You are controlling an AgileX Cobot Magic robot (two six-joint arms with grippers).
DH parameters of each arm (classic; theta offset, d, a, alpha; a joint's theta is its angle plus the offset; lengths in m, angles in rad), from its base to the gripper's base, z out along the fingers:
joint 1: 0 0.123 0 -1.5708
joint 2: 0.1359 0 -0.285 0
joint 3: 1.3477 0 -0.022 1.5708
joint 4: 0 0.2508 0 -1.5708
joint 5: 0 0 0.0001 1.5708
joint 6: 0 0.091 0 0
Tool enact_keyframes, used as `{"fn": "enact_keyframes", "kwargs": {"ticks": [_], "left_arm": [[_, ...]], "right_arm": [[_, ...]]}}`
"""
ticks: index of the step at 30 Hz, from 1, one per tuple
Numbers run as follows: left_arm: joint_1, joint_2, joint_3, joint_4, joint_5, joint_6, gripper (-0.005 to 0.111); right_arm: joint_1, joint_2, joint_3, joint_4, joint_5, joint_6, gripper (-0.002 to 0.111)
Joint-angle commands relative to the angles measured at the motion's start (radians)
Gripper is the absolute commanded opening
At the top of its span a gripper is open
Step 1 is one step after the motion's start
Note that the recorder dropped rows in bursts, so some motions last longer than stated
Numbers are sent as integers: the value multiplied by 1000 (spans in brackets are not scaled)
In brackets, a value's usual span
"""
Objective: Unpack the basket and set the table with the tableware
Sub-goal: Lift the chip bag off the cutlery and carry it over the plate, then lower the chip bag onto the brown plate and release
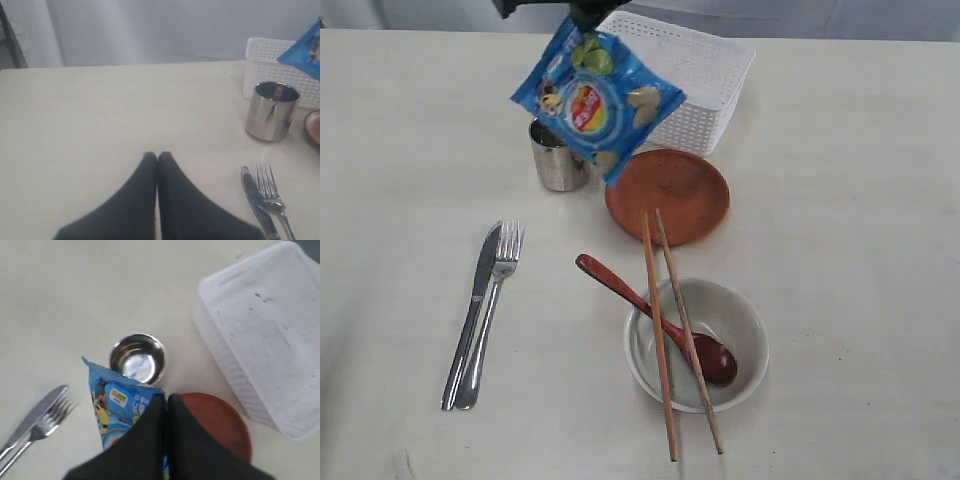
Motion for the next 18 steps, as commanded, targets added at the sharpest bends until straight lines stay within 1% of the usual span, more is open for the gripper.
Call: {"fn": "enact_keyframes", "kwargs": {"ticks": [1, 6, 10, 15, 18], "left_arm": [[-7, -4, 2, -3, -6, 1, 0], [-7, -4, 2, -3, -6, 1, 0], [-7, -4, 2, -3, -6, 1, 0], [-7, -4, 2, -3, -6, 1, 0], [-7, -4, 2, -3, -6, 1, 0]], "right_arm": [[-57, -14, -3, -62, 46, 52, 0], [-131, -14, 57, -20, 12, 119, 0], [-170, -14, 121, 30, -72, 169, 0], [-182, -14, 204, 70, -192, 176, 0], [-182, -11, 239, 76, -233, 177, 0]]}}
